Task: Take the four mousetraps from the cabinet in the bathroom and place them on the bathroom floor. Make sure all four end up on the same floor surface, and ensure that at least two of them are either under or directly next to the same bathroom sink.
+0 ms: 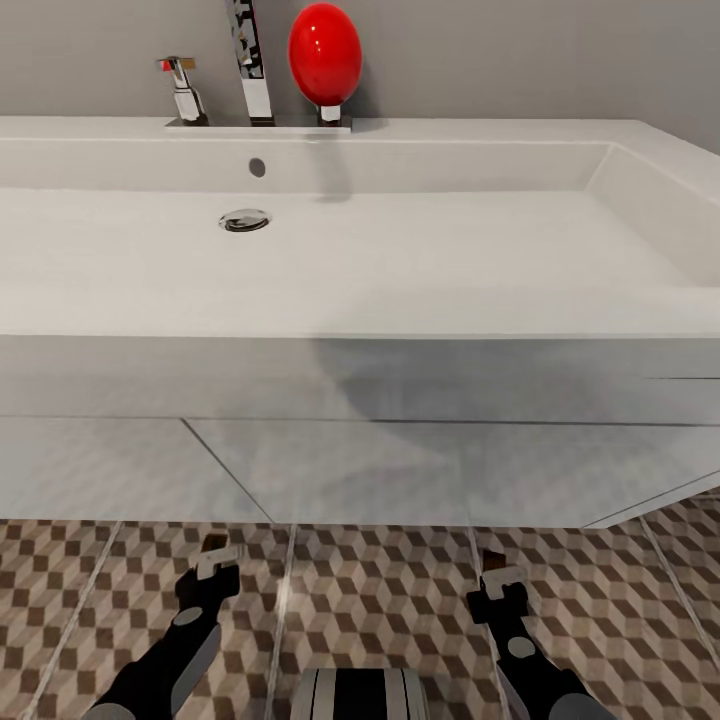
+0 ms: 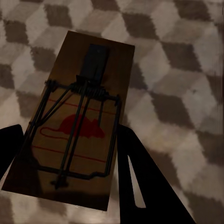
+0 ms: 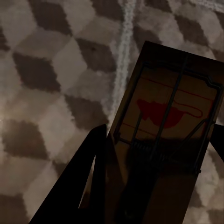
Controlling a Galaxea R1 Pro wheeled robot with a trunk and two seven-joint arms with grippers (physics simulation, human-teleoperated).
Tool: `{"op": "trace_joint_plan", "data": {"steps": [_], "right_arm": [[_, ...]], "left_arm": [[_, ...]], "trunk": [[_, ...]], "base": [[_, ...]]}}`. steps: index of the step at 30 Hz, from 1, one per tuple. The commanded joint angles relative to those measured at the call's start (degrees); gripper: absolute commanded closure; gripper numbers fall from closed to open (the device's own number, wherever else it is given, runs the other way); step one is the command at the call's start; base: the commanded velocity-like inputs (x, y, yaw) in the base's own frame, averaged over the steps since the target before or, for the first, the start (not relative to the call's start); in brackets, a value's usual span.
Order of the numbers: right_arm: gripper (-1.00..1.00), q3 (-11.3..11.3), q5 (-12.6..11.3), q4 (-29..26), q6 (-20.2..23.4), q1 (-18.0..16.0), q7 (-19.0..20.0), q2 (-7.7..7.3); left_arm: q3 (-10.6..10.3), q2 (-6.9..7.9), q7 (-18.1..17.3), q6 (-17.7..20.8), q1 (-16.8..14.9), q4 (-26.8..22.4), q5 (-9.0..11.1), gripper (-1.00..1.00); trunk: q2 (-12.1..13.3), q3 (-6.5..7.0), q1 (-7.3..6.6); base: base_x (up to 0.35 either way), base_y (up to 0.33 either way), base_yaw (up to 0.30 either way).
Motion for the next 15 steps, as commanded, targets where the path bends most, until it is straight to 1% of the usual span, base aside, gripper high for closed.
{"op": "trace_joint_plan", "data": {"steps": [1, 5, 15], "right_arm": [[1.00, -0.4, 0.5, 0.1, -0.2, 0.0, 0.0, 0.04], [1.00, -0.4, 0.6, 0.1, -0.2, 0.0, 0.0, 0.04], [1.00, -0.4, 0.6, 0.0, -0.2, 0.0, 0.0, 0.04]], "left_arm": [[-0.5, 0.03, 0.4, -0.4, 0.0, 0.0, 0.0, 1.00], [-0.5, -0.14, 0.4, -0.6, 0.0, 0.0, -0.8, 1.00], [-0.5, -0.37, 0.4, -0.6, 0.0, 0.1, -1.1, 1.00]], "trunk": [[0.0, -0.03, -0.01], [0.0, -0.03, -0.01], [-0.1, -2.25, 0.25]], "base": [[0.000, 0.000, 0.000], [0.000, 0.000, 0.000], [0.000, 0.000, 0.000]]}}
